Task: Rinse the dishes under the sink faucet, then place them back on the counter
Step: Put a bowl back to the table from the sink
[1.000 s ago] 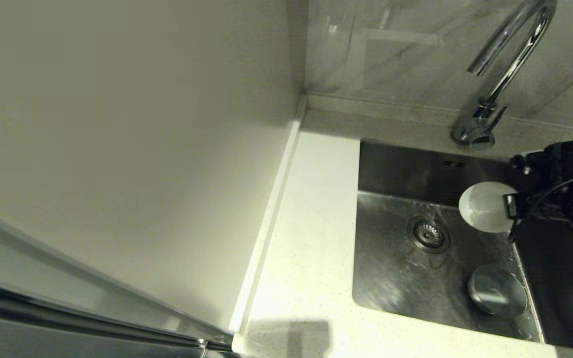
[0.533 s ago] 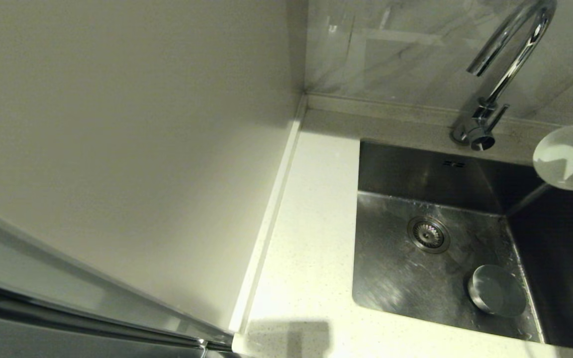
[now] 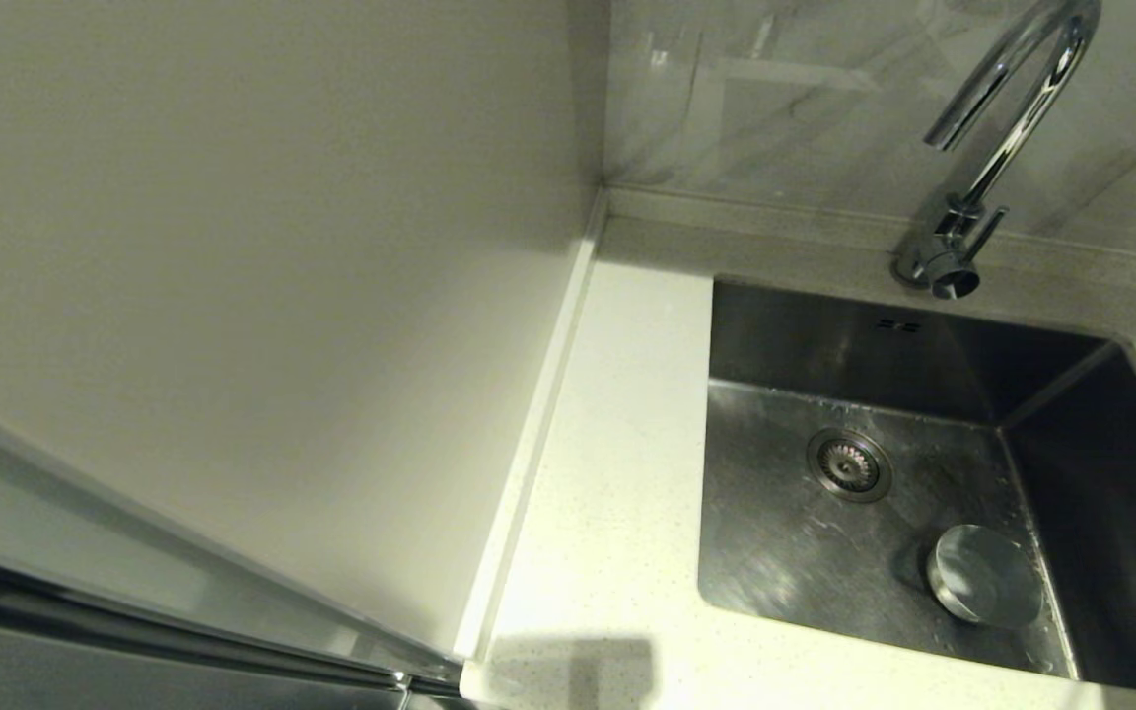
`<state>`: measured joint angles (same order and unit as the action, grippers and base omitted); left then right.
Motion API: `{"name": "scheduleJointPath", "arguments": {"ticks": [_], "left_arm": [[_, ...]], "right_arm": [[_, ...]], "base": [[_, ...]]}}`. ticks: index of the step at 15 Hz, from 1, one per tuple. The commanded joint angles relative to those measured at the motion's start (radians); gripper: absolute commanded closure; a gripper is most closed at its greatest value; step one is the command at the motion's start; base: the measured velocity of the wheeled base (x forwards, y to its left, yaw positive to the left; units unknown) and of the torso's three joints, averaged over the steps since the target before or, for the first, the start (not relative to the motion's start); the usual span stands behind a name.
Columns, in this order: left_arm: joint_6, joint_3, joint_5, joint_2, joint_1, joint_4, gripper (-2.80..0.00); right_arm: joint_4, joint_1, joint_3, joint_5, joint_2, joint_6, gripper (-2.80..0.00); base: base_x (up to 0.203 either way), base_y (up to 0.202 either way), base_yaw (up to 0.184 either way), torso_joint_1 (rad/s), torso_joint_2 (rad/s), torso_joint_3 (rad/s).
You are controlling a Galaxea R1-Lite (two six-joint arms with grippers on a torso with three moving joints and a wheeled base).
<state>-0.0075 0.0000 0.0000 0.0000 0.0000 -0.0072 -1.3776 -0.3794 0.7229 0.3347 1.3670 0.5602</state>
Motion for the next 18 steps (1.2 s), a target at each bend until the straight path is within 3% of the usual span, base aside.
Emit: {"name": "scheduleJointPath", "arguments": {"ticks": [1,3,5,7,10,12,14,15,16,18], "left_arm": [[0.000,0.003,0.000,0.000,0.000,0.000,0.00],[0.000,0.002,0.000,0.000,0.000,0.000,0.00],[0.000,0.003,0.000,0.000,0.000,0.000,0.00],[0.000,0.003,0.000,0.000,0.000,0.000,0.00],[0.000,0.003,0.000,0.000,0.000,0.000,0.00],[0.000,0.003,0.000,0.000,0.000,0.001,0.00],[0.000,0.003,0.000,0.000,0.000,0.000,0.00],[0.000,0.003,0.000,0.000,0.000,0.000,0.00],[0.000,0.003,0.000,0.000,0.000,0.000,0.00],[0.000,0.003,0.000,0.000,0.000,0.000,0.00]], "right_arm": [[-0.096,0.002,-0.102,0.000,-0.006,0.010,0.00],[-0.122,0.003,-0.056,-0.002,0.008,0.014,0.00],[-0.026,0.002,-0.053,0.004,0.015,0.004,0.00],[0.207,-0.010,-0.035,0.026,0.010,-0.070,0.00],[0.711,-0.075,0.044,0.048,-0.007,-0.276,0.00],[1.027,-0.190,0.095,0.014,-0.019,-0.428,0.00],[1.313,-0.308,0.129,-0.122,-0.034,-0.580,0.00],[1.405,-0.368,0.144,-0.240,-0.039,-0.639,0.00],[1.468,-0.420,0.155,-0.353,-0.043,-0.673,0.00],[1.606,-0.507,0.146,-0.500,-0.051,-0.721,0.00]], "base": [[0.000,0.000,0.000,0.000,0.00,0.000],[0.000,0.000,0.000,0.000,0.00,0.000],[0.000,0.000,0.000,0.000,0.00,0.000],[0.000,0.000,0.000,0.000,0.00,0.000],[0.000,0.000,0.000,0.000,0.00,0.000],[0.000,0.000,0.000,0.000,0.00,0.000],[0.000,0.000,0.000,0.000,0.00,0.000],[0.000,0.000,0.000,0.000,0.00,0.000],[0.000,0.000,0.000,0.000,0.00,0.000],[0.000,0.000,0.000,0.000,0.00,0.000]]}}
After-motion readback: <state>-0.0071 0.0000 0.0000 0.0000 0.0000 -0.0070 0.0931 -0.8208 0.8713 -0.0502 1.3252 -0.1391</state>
